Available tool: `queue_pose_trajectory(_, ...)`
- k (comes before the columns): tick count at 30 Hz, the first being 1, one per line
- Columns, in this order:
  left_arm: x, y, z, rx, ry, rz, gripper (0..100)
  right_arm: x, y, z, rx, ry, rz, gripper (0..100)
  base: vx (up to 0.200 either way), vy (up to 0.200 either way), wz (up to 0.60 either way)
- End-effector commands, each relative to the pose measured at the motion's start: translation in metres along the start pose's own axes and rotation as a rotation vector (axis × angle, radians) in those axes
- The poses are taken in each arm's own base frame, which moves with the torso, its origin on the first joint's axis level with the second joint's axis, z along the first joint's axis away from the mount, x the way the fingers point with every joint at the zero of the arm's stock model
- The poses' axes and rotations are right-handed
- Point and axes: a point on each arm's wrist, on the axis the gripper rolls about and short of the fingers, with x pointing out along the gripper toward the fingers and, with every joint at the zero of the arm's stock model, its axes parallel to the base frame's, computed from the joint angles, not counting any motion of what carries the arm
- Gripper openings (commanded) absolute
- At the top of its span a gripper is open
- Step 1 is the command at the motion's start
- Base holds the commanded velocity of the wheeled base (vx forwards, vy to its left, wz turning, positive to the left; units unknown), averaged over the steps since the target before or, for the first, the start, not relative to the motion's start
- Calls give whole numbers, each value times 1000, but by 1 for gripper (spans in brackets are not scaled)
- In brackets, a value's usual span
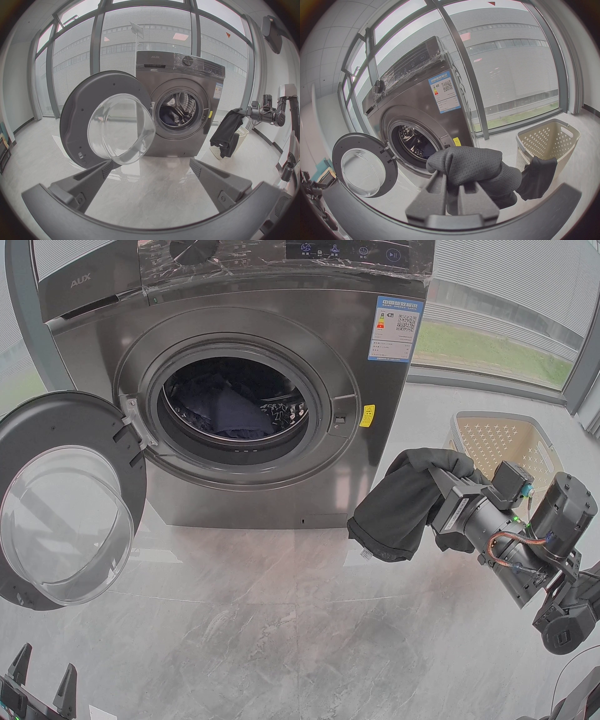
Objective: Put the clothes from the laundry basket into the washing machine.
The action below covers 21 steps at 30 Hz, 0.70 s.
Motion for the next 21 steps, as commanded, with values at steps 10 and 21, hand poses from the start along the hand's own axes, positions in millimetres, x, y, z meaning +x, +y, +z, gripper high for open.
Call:
queue_pose_trajectory(10,0,0,-4,-1,0,1,100,0,0,-1,-1,3,-2,0,0,80,0)
queue_pose_trajectory(21,0,0,-4,-2,2,1,100,0,-1,-1,0,3,-3,0,0,200,0)
